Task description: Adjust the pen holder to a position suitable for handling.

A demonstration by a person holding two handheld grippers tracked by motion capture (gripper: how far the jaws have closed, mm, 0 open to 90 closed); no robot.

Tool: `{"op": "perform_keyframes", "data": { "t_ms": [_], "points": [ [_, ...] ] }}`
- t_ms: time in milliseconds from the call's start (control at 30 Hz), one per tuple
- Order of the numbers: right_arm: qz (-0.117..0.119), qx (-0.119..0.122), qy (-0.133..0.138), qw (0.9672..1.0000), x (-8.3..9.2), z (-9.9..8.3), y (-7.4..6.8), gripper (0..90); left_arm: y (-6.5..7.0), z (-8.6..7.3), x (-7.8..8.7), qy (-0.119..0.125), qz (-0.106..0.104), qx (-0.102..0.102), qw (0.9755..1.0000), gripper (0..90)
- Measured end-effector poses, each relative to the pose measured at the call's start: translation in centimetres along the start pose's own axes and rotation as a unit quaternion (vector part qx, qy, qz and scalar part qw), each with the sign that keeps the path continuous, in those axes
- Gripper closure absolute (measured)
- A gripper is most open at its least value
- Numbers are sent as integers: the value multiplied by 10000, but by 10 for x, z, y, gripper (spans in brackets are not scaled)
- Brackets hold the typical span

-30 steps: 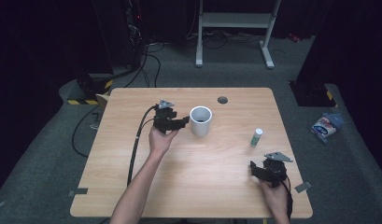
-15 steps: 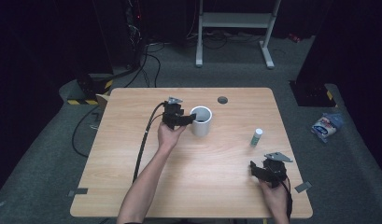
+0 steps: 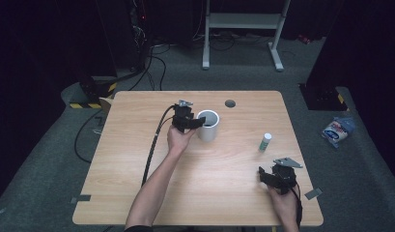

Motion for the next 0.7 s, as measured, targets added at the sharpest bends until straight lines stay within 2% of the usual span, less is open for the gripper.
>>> {"op": "perform_keyframes", "data": {
  "t_ms": [267, 367, 567, 700],
  "points": [
    [23, -24, -6, 10000, 0, 0, -2, 277, 0, -5, -8, -149, -39, 78, 9999, 472],
    [30, -10, -6, 10000, 0, 0, -2, 277, 0, -5, -7, -129, -9, -8, 9999, 500],
    [30, -10, -6, 10000, 0, 0, -2, 277, 2, -5, -5, -130, -59, -31, 9999, 546],
    [33, -16, -8, 10000, 0, 0, -2, 277, 3, -6, -3, -134, -10, -175, 9998, 559]
  ]
}}
Point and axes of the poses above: each handheld gripper's, and its own axes: x roughly backward along the jaws, z roughly out of its top, y roughly to its right, the point moved 10 cm from there along -x, roughly forward along the jaws, and after that the axes turned 13 degrees about z, right-handed, at the moved point
